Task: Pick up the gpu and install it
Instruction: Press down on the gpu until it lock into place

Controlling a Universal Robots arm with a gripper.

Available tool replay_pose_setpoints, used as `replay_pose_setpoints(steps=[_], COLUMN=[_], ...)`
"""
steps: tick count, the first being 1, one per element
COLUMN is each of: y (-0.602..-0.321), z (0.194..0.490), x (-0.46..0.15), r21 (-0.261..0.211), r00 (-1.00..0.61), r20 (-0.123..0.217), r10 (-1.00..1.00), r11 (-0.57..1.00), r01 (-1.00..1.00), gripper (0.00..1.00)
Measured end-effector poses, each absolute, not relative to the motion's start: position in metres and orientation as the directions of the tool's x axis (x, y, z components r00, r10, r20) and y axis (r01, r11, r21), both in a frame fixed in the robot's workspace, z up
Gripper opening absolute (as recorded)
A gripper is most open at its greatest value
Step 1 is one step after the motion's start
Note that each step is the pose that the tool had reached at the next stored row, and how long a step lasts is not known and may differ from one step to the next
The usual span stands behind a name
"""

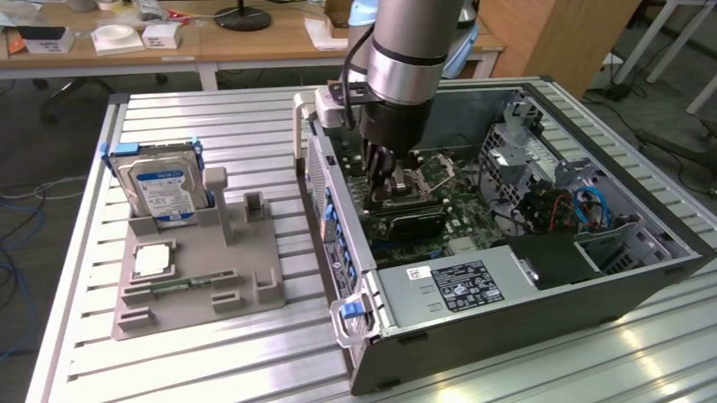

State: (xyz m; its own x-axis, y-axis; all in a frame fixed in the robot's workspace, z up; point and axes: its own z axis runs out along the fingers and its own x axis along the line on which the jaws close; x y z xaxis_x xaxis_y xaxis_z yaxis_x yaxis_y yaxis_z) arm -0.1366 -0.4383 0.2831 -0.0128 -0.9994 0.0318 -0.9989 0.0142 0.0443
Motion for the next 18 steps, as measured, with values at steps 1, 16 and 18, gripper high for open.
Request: replay_pose_setpoints(steps=[1, 16, 18], y=[-0.437, -0.423, -0.422], z=[0.283, 0.283, 0.283], x=[-0.137, -0.159, -0.163], r21=[0.049, 0.054, 0.054], r00=[-0.012, -0.012, -0.012], r20=[0.035, 0.078, 0.08], r10=[-0.999, -0.997, -0.997], r11=[0.014, 0.016, 0.016], r01=[-0.999, -0.998, -0.998], gripper=[0.1, 0.1, 0.1])
